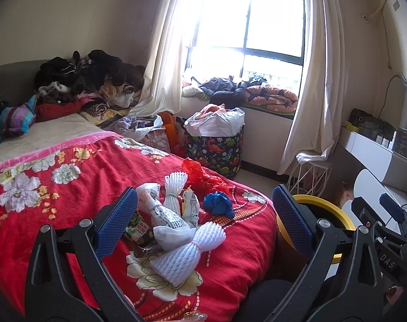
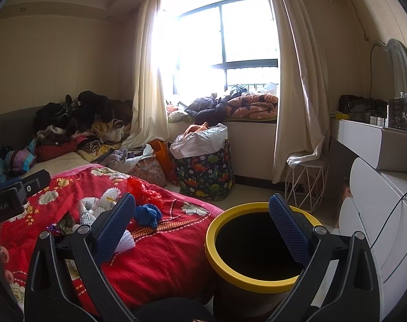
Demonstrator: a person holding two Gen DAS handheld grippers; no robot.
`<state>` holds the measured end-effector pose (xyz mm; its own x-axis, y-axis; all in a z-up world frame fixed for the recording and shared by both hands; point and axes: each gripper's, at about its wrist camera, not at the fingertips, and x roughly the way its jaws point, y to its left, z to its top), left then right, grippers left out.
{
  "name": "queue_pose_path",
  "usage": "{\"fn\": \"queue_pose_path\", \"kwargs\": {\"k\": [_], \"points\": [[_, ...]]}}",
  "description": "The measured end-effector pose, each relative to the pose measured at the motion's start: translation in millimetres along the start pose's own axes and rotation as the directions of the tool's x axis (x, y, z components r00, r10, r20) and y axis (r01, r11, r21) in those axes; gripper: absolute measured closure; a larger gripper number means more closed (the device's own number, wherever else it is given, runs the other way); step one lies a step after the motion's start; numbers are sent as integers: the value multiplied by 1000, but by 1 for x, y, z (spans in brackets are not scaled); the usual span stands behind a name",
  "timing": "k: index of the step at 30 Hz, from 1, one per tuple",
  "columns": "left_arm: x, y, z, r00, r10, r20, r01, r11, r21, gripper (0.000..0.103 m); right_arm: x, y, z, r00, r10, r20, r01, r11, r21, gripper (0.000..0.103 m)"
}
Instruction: Collect trash
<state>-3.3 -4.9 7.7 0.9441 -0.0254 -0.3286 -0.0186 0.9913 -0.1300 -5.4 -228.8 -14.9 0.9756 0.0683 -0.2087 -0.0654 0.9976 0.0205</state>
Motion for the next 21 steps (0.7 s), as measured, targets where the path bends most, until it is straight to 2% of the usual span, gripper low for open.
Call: {"fn": "queue_pose_path", "kwargs": {"k": [21], "points": [[0, -1, 0, 1000, -9, 5, 9, 1000, -6, 11, 2, -1, -2, 1000, 10, -13, -10, 1000, -3, 6]]}}
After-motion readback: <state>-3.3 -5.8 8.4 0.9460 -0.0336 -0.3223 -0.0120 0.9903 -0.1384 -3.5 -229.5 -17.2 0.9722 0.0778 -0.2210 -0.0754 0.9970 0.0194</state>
